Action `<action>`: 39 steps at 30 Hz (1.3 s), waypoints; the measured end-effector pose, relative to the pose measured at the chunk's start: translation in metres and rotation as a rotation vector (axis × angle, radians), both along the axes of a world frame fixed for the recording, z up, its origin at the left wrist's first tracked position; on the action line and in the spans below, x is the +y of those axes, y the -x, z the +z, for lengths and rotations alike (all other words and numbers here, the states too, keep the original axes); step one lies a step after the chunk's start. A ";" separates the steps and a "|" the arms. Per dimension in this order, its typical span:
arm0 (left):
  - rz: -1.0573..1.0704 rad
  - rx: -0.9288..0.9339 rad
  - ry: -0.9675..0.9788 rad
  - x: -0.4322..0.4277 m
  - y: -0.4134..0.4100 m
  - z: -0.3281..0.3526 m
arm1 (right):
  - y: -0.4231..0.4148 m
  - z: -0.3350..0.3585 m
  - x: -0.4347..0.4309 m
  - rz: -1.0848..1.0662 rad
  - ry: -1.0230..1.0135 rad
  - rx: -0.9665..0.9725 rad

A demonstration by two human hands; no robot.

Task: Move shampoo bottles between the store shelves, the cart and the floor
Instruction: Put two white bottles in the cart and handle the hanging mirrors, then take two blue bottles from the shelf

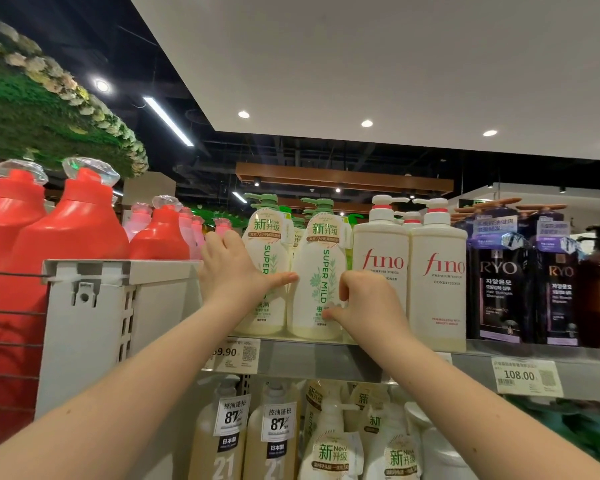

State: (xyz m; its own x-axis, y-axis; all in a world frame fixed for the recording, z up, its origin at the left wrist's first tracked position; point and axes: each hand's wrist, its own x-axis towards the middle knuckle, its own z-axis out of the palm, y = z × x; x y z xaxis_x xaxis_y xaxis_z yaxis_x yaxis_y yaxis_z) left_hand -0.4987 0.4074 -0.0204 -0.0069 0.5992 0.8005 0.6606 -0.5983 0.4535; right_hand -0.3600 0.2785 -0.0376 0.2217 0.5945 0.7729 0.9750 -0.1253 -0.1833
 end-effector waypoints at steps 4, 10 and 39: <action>-0.140 -0.090 0.039 0.001 0.003 -0.001 | -0.002 -0.005 -0.002 0.011 -0.005 -0.010; -0.487 -0.298 -0.154 -0.034 0.007 -0.010 | -0.010 0.000 -0.029 0.050 -0.103 0.038; -1.496 0.144 -0.041 -0.635 -0.456 -0.112 | -0.332 -0.090 -0.737 -0.762 -0.164 0.239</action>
